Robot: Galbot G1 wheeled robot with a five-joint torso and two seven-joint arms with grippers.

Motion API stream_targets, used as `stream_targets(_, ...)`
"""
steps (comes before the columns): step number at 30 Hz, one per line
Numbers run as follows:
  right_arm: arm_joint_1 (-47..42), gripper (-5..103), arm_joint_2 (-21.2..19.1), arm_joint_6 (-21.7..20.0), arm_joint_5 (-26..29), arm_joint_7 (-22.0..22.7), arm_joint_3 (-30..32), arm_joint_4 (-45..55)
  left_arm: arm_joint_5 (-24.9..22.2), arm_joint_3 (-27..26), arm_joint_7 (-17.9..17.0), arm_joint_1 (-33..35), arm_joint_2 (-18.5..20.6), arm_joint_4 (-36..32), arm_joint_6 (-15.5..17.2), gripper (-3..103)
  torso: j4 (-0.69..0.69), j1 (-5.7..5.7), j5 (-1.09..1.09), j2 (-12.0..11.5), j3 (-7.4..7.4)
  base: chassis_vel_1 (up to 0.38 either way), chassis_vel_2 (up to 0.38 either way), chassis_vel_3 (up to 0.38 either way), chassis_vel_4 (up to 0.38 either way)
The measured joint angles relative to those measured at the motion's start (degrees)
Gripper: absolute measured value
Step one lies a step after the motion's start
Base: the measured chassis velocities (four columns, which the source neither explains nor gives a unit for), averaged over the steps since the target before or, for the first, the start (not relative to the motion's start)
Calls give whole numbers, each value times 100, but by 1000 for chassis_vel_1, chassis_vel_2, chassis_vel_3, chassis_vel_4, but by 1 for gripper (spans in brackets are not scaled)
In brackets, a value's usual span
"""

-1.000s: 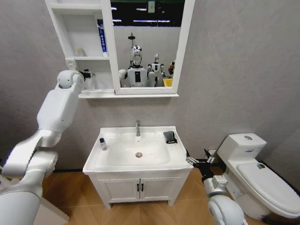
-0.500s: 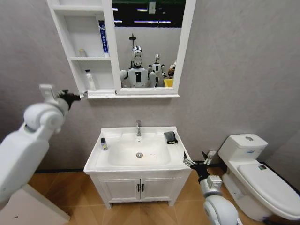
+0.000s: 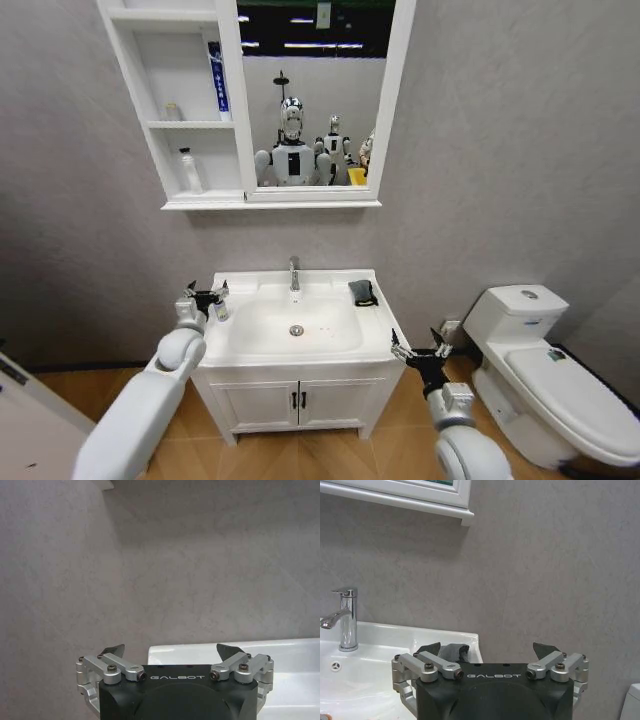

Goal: Move facial cleanser and shampoo from washbasin to cabinet, then wipe washbasin with towel.

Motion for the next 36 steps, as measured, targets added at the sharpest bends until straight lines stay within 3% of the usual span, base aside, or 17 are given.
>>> stream_targets(1, 48, 100, 17, -2, 24, 37, -19, 18, 392, -6, 44, -210, -197, 535, -179, 100, -1, 0, 1, 0, 0, 0, 0, 0, 0)
stream_targets(5, 48, 100, 41, -1, 39, 77, -8, -9, 513, -3, 49, -275, -305, 819, -206, 100, 0, 0, -1, 0, 0, 0, 0, 0, 0)
stream_targets(19, 87, 100, 103, 54, 23, 82, -5, -131, 376, -16, 636, -199, -290, 990, -4, 100, 0, 0, -1, 0, 0, 0, 0, 0, 0)
stream_targets(28, 53, 100, 106, 60, 28, 84, 13, -133, 403, -57, 674, -147, -320, 1076, 12, 103, 0, 0, 0, 0, 0, 0, 0, 0, 0)
stream_targets(31, 48, 100, 122, 61, 31, 87, 0, -126, 396, -57, 661, -194, -337, 1097, 47, 96, 0, 0, 0, 0, 0, 0, 0, 0, 0)
stream_targets(36, 70, 100, 142, 60, 35, 89, -20, -128, 360, -36, 714, -214, -353, 1104, 118, 74, 0, 0, 0, 0, 0, 0, 0, 0, 0)
